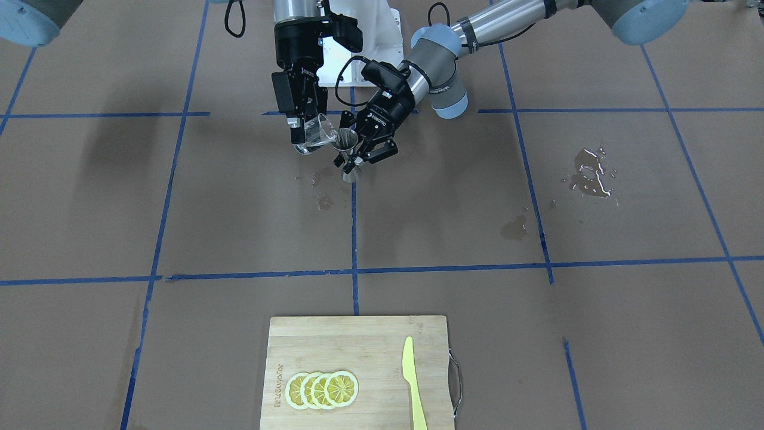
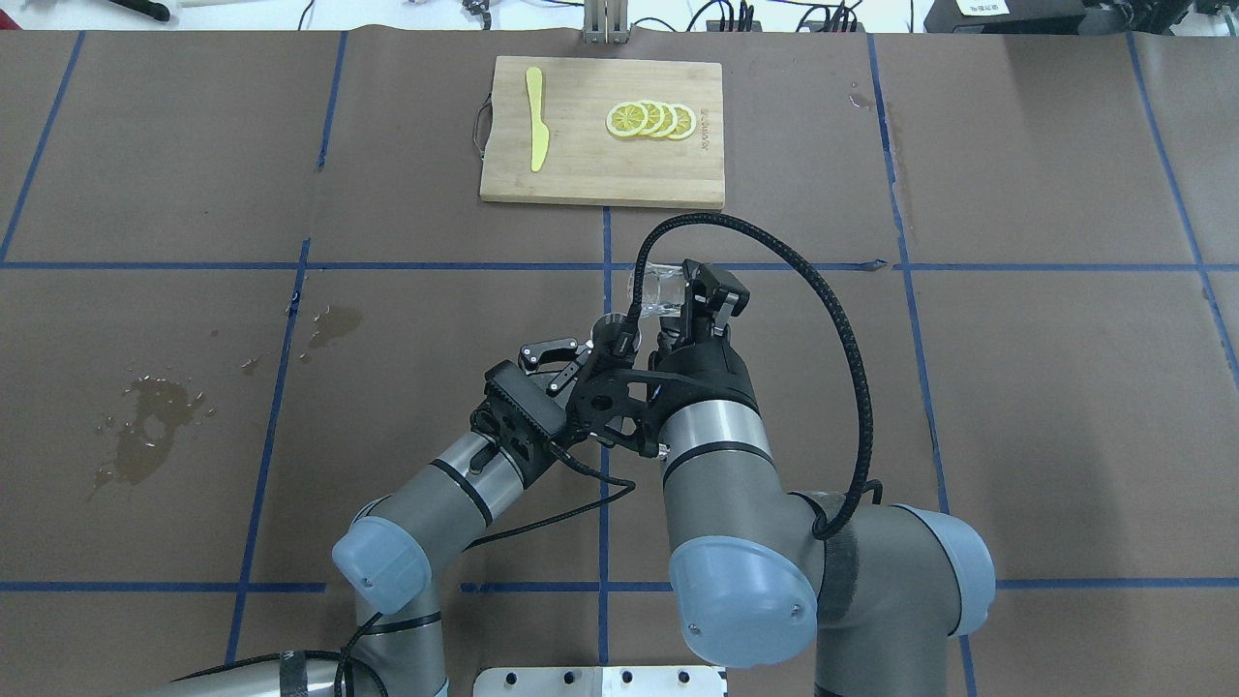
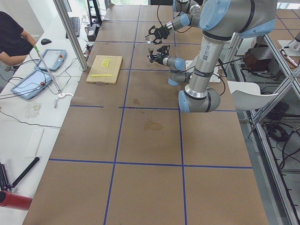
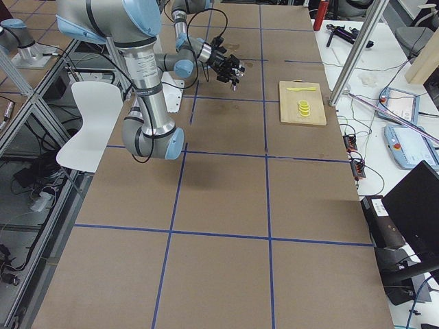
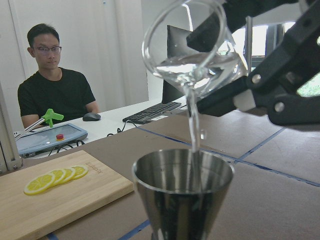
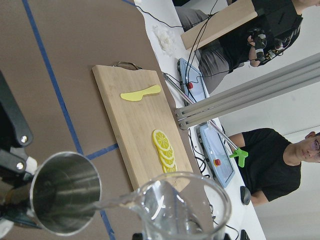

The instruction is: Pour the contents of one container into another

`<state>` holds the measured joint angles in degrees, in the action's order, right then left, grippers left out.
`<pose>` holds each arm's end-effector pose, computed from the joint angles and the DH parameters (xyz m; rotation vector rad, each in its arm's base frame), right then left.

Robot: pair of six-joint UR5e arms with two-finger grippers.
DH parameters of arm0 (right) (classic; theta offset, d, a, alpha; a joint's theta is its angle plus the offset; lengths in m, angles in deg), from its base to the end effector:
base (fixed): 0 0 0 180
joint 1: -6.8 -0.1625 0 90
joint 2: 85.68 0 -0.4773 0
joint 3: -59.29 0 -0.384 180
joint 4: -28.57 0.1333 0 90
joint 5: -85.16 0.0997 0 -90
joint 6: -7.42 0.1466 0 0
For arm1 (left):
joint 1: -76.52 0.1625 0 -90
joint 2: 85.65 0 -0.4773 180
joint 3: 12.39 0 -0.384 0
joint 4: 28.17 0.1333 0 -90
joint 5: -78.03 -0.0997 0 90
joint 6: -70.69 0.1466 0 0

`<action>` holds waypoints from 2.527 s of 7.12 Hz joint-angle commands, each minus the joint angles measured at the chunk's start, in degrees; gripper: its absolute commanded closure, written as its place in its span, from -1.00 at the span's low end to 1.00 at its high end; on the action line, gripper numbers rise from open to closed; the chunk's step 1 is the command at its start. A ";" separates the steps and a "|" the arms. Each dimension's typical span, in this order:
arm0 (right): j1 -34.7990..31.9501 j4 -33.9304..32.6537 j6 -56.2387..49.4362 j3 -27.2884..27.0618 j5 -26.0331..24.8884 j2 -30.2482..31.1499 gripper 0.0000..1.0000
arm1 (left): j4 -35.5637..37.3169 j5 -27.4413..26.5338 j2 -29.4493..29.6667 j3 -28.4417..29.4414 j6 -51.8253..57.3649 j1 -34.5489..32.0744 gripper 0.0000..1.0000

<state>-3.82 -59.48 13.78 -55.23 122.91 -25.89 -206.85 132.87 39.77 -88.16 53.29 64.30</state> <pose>-0.5356 -0.3540 0.2275 1.2543 -0.0129 -0.6579 0.6512 -0.3638 0.2782 1.5184 1.0653 0.1432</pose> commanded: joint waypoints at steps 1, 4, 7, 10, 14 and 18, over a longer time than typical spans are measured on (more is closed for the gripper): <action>-0.01 0.06 -3.00 0.00 -0.31 -0.11 1.00 | 0.00 0.00 0.00 -0.07 0.00 0.00 1.00; -0.01 -0.02 -4.77 0.00 -0.66 -0.11 1.00 | 0.00 0.00 0.00 -0.07 0.00 0.00 1.00; -0.01 0.15 -9.33 0.00 -1.10 -0.11 1.00 | 0.00 0.00 0.00 -0.07 0.00 0.00 1.00; -0.01 0.67 -10.49 0.00 -1.19 -0.11 1.00 | 0.00 0.00 0.09 0.01 0.00 0.00 1.00; -0.10 7.45 0.81 0.18 -0.40 0.15 1.00 | 0.00 0.00 0.26 -0.07 0.00 0.00 1.00; -0.71 7.62 16.44 -2.45 2.40 0.41 1.00 | 0.00 -3.14 -0.43 -0.43 0.00 -0.18 1.00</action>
<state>-4.28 -51.91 24.35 -56.35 124.21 -25.62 -206.85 131.95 39.82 -88.48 53.35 64.14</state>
